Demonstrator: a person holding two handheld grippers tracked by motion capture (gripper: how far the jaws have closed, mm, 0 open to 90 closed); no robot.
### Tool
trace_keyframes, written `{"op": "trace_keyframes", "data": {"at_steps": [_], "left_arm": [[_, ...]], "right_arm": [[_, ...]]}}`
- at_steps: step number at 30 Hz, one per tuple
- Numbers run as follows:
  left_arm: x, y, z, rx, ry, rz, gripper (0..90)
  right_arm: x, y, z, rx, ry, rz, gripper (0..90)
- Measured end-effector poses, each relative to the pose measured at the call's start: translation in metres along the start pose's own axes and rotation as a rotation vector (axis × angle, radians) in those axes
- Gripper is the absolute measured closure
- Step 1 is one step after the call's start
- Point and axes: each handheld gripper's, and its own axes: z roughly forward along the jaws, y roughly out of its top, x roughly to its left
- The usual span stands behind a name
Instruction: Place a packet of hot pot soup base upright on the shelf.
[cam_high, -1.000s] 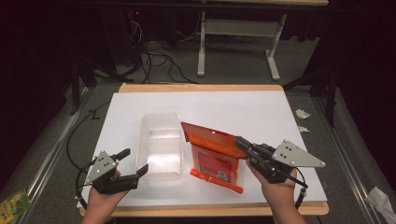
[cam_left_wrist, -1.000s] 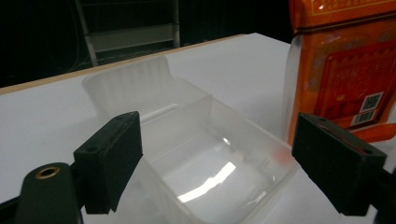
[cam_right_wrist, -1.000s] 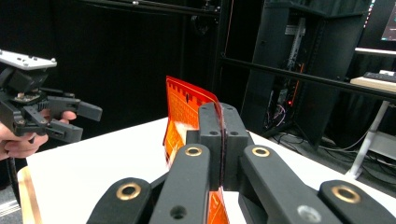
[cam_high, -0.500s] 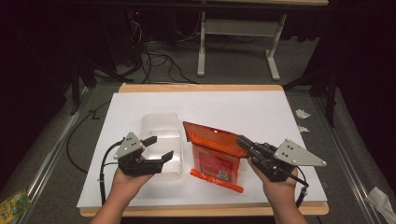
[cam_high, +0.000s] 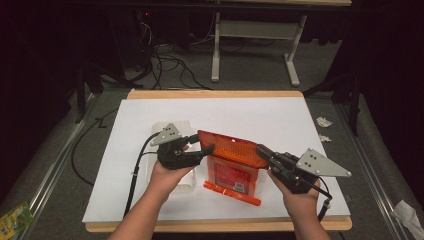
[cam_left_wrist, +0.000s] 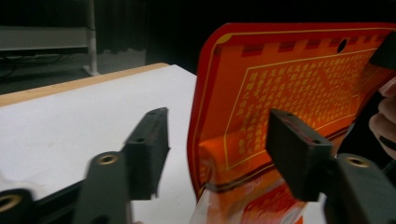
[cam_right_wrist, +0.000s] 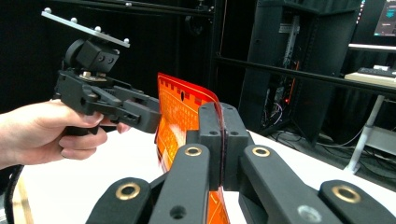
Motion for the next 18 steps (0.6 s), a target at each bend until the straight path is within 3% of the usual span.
{"op": "trace_keyframes", "data": {"at_steps": [1, 6, 9, 11, 14, 17, 18], "left_arm": [[-0.003, 0.001, 0.005, -0.004, -0.022, 0.006, 48.0], [-0.008, -0.001, 0.009, -0.029, -0.001, 0.004, 67.5], [-0.013, -0.003, 0.010, -0.035, 0.015, 0.035, 82.1], [-0.017, -0.004, 0.010, -0.039, 0.026, 0.064, 86.9], [-0.018, -0.005, 0.008, -0.043, 0.021, 0.075, 88.1], [-0.018, -0.006, 0.007, -0.045, 0.020, 0.080, 88.1], [-0.018, -0.006, 0.007, -0.045, 0.020, 0.080, 88.0]], "right_arm": [[-0.001, -0.001, 0.000, -0.002, -0.007, 0.001, 90.0], [-0.012, -0.008, -0.005, 0.014, -0.040, 0.041, 90.0], [-0.019, -0.013, -0.008, 0.018, -0.045, 0.064, 90.0], [-0.019, -0.014, -0.009, 0.023, -0.055, 0.072, 89.8], [-0.020, -0.016, -0.012, 0.032, -0.060, 0.093, 75.2], [-0.024, -0.020, -0.014, 0.060, -0.062, 0.141, 47.5], [-0.024, -0.020, -0.014, 0.060, -0.062, 0.141, 47.5]]}}
